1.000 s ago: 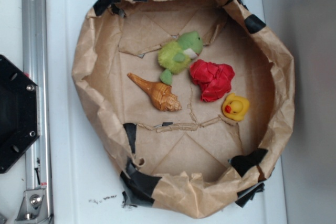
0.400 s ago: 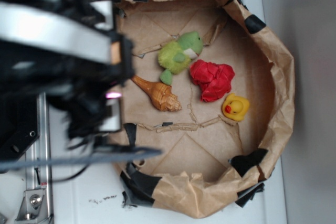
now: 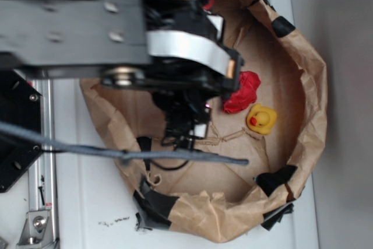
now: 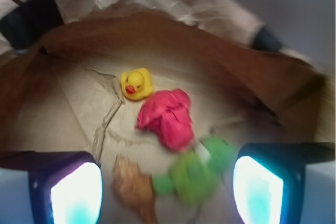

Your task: Grab the yellow duck.

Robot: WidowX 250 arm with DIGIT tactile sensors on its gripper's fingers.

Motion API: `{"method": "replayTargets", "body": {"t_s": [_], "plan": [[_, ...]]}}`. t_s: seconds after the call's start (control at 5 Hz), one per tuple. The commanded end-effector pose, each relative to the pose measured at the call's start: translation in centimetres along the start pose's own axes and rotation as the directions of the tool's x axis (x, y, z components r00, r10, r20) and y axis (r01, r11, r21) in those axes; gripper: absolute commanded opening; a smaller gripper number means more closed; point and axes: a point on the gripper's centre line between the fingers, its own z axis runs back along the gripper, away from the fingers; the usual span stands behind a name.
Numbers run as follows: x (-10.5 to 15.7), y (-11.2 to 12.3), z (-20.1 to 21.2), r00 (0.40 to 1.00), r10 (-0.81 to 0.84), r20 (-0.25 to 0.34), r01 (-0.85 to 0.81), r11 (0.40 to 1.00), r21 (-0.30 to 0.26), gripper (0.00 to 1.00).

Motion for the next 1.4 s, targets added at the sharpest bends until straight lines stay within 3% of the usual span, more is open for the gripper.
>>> {"method": "replayTargets", "body": {"t_s": [0.0,0.6,0.8,1.2], "plan": [[4.4,-4.5,-2.7,0.963,-0.24,0.119,0.245,0.969,-0.027,1.0],[6.0,-6.9,-4.9,0.952,-0.281,0.125,0.29,0.955,-0.06,1.0],[5.4,-6.6,-6.6,0.963,-0.255,0.082,0.26,0.964,-0.057,1.0],[4.2,-1.5,-10.6,0.988,-0.152,-0.013,0.152,0.988,0.036,1.0]]}}
